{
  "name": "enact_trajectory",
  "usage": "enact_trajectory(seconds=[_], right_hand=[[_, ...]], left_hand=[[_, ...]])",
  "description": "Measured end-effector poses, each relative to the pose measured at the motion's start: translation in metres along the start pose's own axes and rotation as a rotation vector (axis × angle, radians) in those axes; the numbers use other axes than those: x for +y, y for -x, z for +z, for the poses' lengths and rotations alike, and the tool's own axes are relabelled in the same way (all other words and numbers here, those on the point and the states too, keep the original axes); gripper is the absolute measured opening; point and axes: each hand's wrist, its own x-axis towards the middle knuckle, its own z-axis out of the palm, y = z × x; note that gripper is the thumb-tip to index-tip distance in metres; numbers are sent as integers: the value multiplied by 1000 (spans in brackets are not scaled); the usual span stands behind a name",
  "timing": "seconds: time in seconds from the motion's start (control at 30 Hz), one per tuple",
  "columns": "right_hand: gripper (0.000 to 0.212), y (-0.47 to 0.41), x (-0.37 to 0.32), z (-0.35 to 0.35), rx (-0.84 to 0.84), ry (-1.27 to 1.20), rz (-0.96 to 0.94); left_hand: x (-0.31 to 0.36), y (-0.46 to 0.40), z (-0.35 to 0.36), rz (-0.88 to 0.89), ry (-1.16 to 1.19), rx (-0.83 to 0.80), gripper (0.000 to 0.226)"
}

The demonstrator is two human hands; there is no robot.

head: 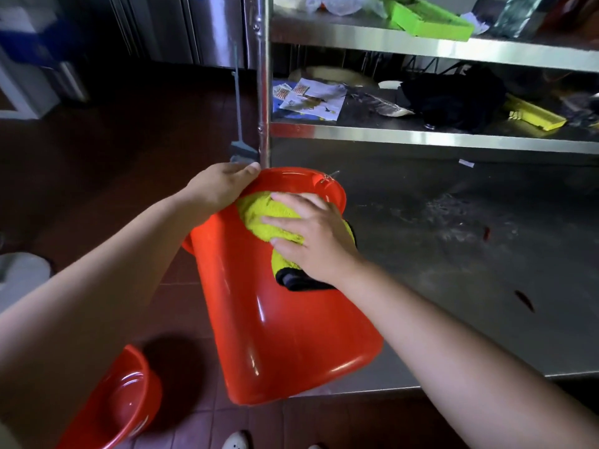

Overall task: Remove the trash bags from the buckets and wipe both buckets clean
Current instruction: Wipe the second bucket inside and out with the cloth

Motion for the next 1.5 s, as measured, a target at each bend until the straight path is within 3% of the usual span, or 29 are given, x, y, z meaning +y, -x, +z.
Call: enact_trajectory(seconds=[0.17, 0.33, 0.57, 0.7, 0.83, 1.07, 1.13, 1.33, 1.5], right_hand=[[36, 13, 32, 5, 83, -246, 261], [35, 17, 51, 15, 74, -566, 527], [39, 0, 50, 11, 66, -728, 747], [45, 2, 16, 13, -63, -173, 456], [54, 18, -36, 11, -156, 200, 179], [57, 60, -87, 29, -344, 492, -217], [55, 62, -79, 25, -312, 456, -192], [58, 49, -27, 1, -197, 260, 141], [56, 46, 20, -12, -207, -124, 401]], left_hand=[[-17, 18, -8, 22, -101, 128, 43], [-36, 35, -24, -36, 136, 143, 35], [-49, 55, -25, -38, 317, 188, 24], [-63, 75, -26, -39, 327, 225, 26], [-72, 90, -20, -67, 293, 287, 37], [-62, 88, -11, -61, 61, 377, 39], [-62, 90, -8, -60, 22, 414, 41], [-68, 94, -6, -102, 136, 445, 33], [-83, 101, -8, -95, 240, 456, 29]])
